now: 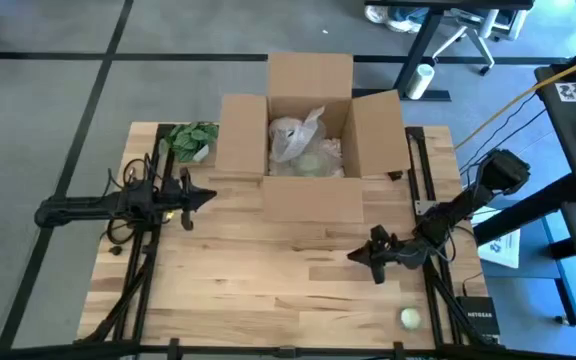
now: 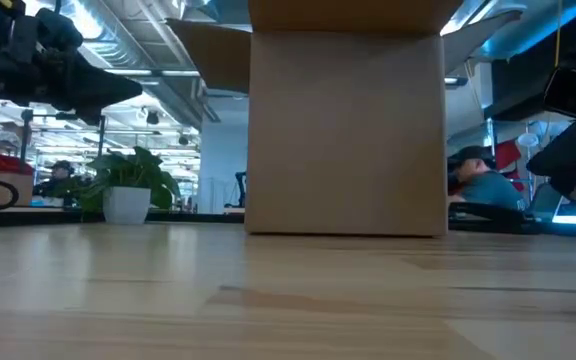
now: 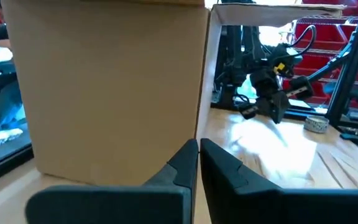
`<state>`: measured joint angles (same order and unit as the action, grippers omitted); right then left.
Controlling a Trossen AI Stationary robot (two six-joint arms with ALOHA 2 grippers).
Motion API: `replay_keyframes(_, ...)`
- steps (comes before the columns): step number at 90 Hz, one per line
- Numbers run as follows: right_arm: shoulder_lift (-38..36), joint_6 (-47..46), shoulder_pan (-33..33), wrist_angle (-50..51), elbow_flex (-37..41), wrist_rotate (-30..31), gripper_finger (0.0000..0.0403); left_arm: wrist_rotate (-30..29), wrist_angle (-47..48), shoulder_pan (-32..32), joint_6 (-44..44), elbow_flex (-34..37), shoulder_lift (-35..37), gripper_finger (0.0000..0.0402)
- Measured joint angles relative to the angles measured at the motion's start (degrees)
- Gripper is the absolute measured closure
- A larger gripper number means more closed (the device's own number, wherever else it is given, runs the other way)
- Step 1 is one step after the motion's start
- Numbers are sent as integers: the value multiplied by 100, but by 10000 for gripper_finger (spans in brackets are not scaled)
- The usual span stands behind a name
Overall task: Wrap mug
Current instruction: Return to Home Position
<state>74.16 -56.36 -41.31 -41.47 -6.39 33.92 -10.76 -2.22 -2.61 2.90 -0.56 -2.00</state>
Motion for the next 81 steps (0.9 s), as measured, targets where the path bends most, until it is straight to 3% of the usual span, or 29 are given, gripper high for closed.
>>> replay_keyframes(11, -278, 992, 252, -384, 0, -115, 403, 1, 1, 0, 4, 0, 0, 401)
replay_keyframes(25, -1392, 1974, 477, -77, 51, -113, 403, 2, 2, 0, 25, 0, 0, 401)
replay_keyframes(59, -5446, 2017, 462, 4253, 10, 212, 403, 2, 2, 0, 37, 0, 0, 401)
replay_keyframes(81, -7035, 2106, 462, 6014, -258, 343, 403, 2, 2, 0, 122, 1, -1, 401)
